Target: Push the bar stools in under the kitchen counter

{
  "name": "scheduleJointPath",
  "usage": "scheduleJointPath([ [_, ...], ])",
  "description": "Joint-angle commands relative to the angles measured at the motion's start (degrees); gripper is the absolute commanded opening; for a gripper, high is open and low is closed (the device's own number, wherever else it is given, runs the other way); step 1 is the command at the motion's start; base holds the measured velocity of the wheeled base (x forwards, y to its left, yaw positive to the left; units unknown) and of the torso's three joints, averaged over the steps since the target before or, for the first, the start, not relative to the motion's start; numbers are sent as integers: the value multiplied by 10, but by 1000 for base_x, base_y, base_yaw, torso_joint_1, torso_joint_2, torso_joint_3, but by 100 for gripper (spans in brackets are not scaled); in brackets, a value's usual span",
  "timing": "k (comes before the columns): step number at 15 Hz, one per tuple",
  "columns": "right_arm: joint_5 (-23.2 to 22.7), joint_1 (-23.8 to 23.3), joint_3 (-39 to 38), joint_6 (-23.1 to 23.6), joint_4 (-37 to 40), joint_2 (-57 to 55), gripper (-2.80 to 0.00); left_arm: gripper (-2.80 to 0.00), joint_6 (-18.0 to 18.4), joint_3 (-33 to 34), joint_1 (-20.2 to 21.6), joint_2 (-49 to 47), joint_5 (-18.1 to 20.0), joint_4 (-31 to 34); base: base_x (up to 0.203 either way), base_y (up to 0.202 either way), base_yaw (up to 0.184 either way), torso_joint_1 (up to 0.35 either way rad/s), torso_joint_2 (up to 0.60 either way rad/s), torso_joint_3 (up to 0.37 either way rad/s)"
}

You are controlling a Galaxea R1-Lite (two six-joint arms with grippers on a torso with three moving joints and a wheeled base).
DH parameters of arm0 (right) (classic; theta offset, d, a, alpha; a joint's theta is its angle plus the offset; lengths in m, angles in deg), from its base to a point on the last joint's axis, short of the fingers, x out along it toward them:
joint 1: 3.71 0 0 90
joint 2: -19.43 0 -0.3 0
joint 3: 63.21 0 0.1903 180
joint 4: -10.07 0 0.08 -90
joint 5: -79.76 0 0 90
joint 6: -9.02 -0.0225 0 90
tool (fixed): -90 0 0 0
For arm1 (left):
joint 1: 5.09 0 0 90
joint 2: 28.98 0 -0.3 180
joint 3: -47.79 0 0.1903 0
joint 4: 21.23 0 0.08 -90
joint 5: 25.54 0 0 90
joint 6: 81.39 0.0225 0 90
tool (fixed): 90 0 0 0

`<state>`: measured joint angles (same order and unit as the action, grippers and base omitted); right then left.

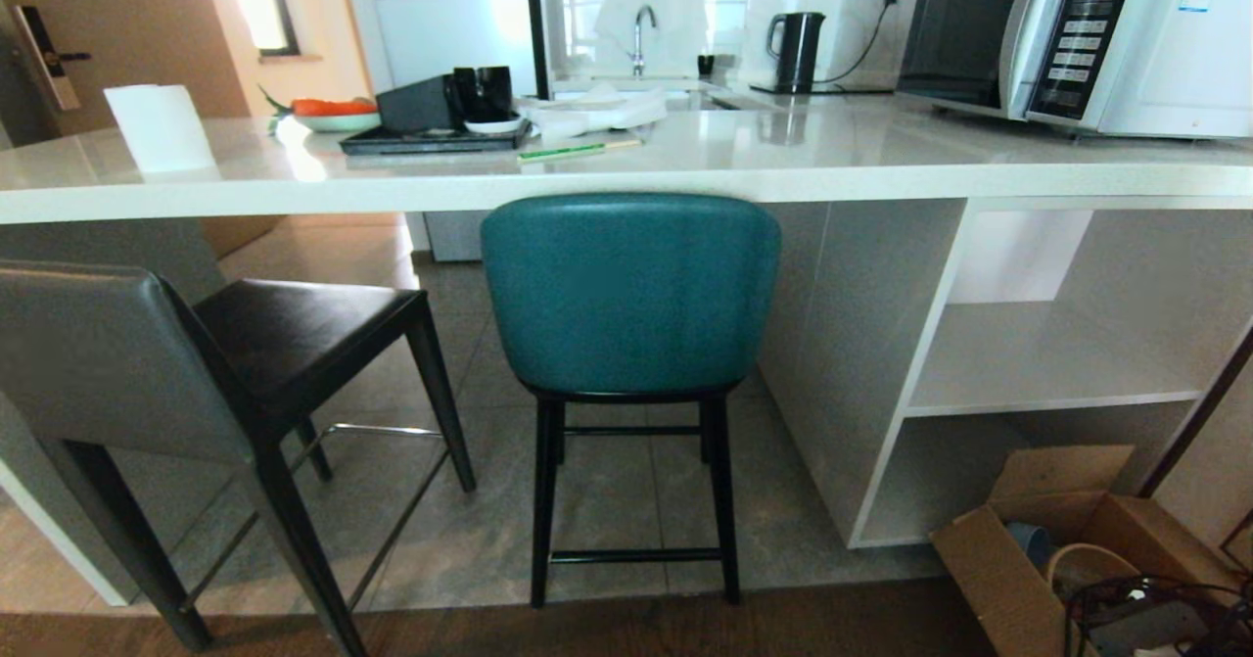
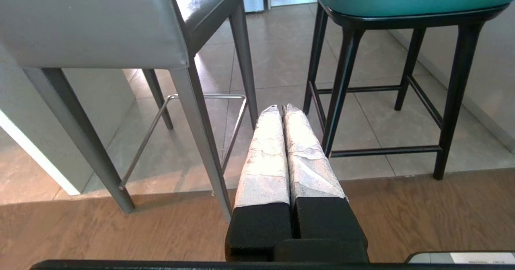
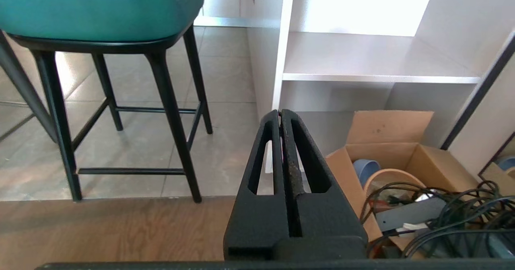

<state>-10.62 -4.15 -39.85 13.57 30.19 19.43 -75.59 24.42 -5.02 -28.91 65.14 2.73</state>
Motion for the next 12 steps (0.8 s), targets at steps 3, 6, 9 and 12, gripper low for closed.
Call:
scheduleJointPath([
  [3, -1, 0, -14, 1, 0, 1, -280, -280, 0, 2, 0, 1, 0, 0, 0, 0, 0, 0, 0, 0],
  [6, 0, 0, -14, -1, 0, 1, -280, -280, -1, 2, 0, 1, 0, 0, 0, 0, 0, 0, 0, 0],
  [9, 0, 0, -14, -4, -1, 1, -280, -280, -1, 2, 0, 1, 0, 0, 0, 0, 0, 0, 0, 0],
  [12, 0, 0, -14, -11, -2, 1, -280, -280, 0, 2, 1, 2, 0, 0, 0, 0, 0, 0, 0, 0],
])
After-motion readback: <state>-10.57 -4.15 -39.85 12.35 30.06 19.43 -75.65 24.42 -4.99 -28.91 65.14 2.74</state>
